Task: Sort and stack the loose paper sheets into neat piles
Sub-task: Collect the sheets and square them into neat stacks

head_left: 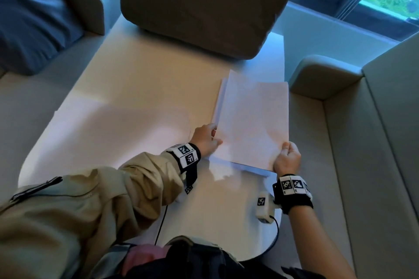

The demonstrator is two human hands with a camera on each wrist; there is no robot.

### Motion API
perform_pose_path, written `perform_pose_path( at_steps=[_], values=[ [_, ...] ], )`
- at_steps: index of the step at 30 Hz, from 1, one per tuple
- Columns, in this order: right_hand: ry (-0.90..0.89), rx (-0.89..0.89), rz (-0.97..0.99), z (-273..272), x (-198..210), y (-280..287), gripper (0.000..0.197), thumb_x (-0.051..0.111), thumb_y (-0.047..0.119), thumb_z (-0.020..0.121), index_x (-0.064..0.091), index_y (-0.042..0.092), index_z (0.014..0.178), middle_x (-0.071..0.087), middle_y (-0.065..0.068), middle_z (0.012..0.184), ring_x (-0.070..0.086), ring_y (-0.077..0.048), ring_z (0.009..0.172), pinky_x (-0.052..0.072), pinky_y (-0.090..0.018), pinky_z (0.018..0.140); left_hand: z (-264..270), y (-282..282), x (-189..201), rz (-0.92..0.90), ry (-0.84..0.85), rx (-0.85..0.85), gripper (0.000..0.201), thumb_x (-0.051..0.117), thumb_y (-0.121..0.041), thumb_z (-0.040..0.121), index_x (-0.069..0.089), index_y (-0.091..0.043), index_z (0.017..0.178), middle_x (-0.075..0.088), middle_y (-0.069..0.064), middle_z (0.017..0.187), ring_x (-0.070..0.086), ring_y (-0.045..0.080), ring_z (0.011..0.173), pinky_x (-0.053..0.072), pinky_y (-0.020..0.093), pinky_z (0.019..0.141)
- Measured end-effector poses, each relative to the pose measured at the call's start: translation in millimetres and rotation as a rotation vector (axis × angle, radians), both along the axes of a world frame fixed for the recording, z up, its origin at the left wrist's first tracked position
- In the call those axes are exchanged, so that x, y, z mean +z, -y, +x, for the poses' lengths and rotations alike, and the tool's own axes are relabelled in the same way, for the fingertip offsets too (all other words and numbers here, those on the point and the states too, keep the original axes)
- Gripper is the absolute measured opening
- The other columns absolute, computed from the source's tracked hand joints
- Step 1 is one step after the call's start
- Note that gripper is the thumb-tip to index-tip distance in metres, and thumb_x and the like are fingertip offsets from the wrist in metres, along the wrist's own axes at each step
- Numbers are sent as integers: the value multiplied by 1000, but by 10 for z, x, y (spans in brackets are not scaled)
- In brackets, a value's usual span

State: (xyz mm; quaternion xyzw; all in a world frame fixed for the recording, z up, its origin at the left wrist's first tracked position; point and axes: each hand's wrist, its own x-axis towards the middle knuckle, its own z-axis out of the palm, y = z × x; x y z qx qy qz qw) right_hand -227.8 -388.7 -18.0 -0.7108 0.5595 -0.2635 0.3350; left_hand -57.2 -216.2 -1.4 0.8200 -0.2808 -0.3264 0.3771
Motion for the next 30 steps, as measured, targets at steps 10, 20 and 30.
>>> perform_pose_path(
  at_steps=[10,20,30],
  values=[
    [-35,54,92,71,-324,173,30,39,19,101,59,-2,97,57,-13,84,52,-24,81,35,-26,72,-44,114,-258,17,44,82,29,65,-10,84,61,-9,113,66,6,97,57,18,86,40,20,73],
    [-242,63,117,99,-467,148,27,44,19,99,58,-2,107,65,-26,104,59,-41,99,42,-38,83,-15,70,-403,109,21,66,37,62,-13,86,55,-8,122,65,13,106,58,29,99,39,22,77],
    [-137,-17,167,35,-387,176,37,42,12,98,51,-1,132,54,-20,134,49,-30,127,33,-27,105,-49,80,-406,36,-18,148,6,34,-5,94,33,-5,89,57,27,102,55,38,89,38,36,71]
  ],
)
